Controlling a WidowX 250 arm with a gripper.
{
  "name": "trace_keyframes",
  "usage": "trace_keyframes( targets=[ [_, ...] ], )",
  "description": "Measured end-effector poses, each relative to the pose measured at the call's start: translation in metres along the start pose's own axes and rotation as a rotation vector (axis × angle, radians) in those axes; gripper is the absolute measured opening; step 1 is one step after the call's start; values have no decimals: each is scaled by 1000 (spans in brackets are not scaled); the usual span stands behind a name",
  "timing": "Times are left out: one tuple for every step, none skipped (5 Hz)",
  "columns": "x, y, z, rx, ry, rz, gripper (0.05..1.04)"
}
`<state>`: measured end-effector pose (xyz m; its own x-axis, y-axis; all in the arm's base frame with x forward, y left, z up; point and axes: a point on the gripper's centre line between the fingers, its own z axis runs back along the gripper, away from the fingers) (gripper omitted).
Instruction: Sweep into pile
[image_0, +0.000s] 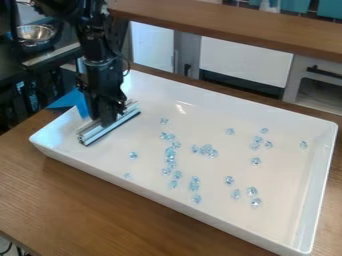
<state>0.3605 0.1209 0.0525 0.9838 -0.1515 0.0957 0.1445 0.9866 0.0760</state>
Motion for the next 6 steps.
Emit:
trace_keyframes(
  targets=[
    [-6,-7,0,2,12,-16,325],
    [-21,-16,3,9,27,-55,325],
    [-36,-26,6,6,35,-82,325],
    [-40,-41,6,-21,17,-90,325],
    [-35,-55,4,-28,-13,-61,325],
    [-31,-64,2,-20,-49,-36,325]
  ],
)
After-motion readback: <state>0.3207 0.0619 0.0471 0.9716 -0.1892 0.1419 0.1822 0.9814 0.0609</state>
